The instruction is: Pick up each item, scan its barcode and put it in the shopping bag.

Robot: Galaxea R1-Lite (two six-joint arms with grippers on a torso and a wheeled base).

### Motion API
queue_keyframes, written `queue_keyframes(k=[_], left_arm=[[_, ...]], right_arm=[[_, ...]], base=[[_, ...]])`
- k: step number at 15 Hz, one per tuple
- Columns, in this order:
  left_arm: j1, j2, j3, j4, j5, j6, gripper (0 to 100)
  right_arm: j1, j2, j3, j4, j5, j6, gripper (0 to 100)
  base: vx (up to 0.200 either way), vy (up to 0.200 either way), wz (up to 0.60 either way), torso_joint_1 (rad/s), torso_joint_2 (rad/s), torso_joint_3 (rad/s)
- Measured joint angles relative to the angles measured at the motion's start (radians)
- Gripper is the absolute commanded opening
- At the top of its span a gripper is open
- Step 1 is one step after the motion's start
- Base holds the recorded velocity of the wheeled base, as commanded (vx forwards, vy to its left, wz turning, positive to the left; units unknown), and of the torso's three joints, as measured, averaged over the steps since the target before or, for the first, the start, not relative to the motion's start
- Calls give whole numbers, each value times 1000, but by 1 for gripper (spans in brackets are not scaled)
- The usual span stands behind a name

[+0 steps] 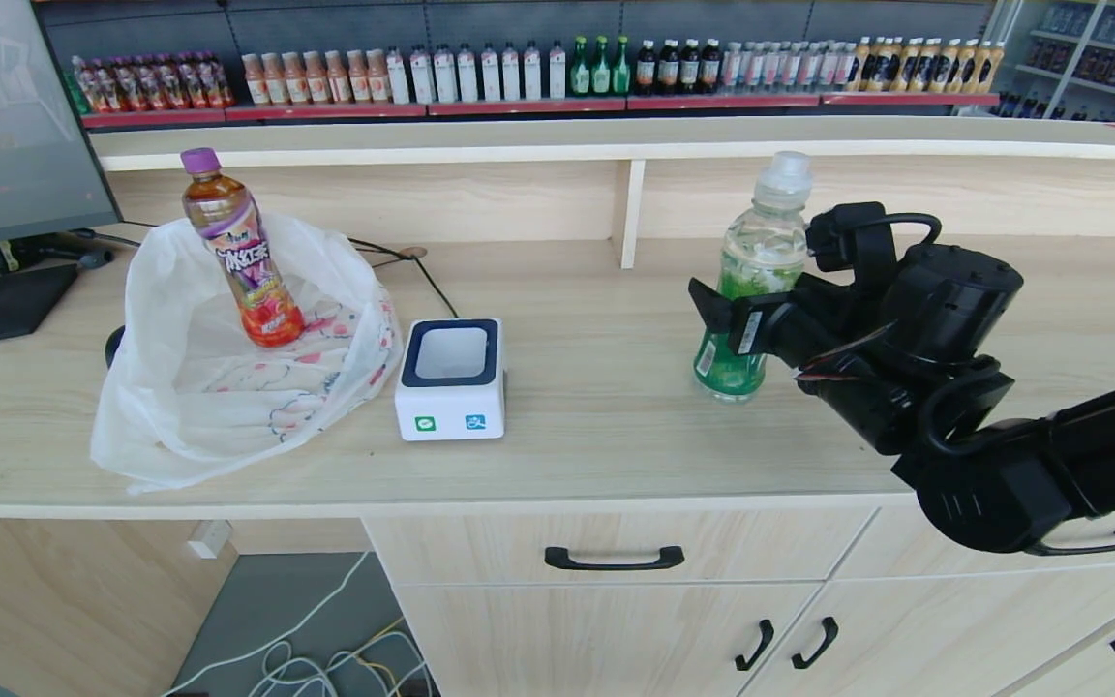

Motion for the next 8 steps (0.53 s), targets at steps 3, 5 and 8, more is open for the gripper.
queue_keyframes(k=[3, 5, 8], left_arm=[[0, 0, 0, 0, 0, 0, 100], [0, 0, 0, 0, 0, 0, 100], [0, 0, 0, 0, 0, 0, 100]], right_arm=[[0, 13, -27, 1, 0, -1, 100], [-1, 23, -44, 1, 0, -2, 100], [-9, 29, -48, 0, 0, -3, 0]], base=[[0, 0, 0, 0, 0, 0], [0, 0, 0, 0, 0, 0], [0, 0, 0, 0, 0, 0]])
